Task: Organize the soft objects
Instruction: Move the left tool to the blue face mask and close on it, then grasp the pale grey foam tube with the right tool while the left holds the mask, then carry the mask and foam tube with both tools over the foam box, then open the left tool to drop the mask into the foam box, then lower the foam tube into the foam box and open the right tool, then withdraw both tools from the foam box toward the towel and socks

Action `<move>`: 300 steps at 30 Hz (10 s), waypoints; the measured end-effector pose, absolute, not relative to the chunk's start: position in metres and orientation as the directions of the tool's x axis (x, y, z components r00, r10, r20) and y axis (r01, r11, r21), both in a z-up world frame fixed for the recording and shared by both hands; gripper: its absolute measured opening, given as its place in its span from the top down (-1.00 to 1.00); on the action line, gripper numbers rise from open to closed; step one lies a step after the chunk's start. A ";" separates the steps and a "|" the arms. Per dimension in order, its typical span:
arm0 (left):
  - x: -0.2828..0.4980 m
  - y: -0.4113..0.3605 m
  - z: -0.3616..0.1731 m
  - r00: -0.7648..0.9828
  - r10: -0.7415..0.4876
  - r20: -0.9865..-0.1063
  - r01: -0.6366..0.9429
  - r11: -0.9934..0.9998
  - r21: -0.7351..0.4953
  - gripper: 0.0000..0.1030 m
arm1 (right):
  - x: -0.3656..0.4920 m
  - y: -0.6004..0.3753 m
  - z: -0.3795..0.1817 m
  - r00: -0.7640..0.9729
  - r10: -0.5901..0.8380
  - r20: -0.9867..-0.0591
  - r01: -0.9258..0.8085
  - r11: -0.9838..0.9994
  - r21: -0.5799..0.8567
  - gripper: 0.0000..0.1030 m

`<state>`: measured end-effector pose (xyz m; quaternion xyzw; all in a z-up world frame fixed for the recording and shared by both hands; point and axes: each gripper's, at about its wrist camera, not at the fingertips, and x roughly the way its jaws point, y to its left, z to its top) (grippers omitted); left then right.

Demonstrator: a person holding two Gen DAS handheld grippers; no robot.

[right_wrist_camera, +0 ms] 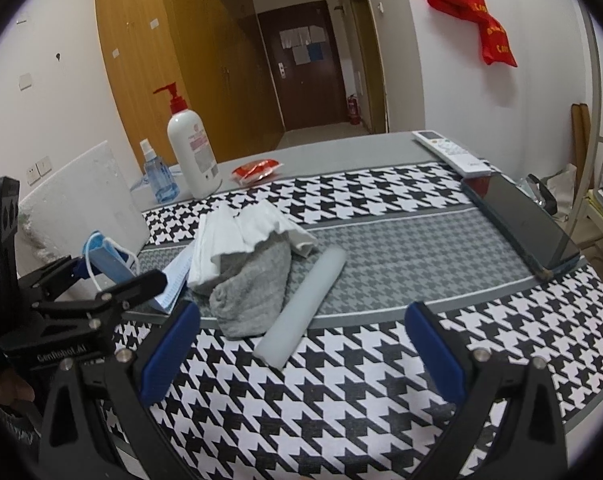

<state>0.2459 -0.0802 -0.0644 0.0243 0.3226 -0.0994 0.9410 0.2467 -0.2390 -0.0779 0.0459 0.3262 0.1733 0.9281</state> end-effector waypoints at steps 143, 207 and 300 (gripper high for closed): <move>0.126 -0.011 0.055 0.968 -0.182 -0.176 0.176 0.983 -0.047 0.67 | 0.180 -0.170 0.037 0.844 0.410 -0.344 -0.386 0.912 0.139 0.75; 0.156 0.080 0.047 0.959 0.019 -0.284 -0.044 0.996 -0.084 -0.82 | 0.202 -0.056 0.052 0.723 0.612 -0.321 -0.612 0.782 0.114 0.75; 0.077 0.083 0.041 0.964 0.121 -0.236 -0.146 0.985 -0.089 -0.98 | 0.163 -0.062 0.046 0.720 0.619 -0.315 -0.623 0.776 0.101 -1.00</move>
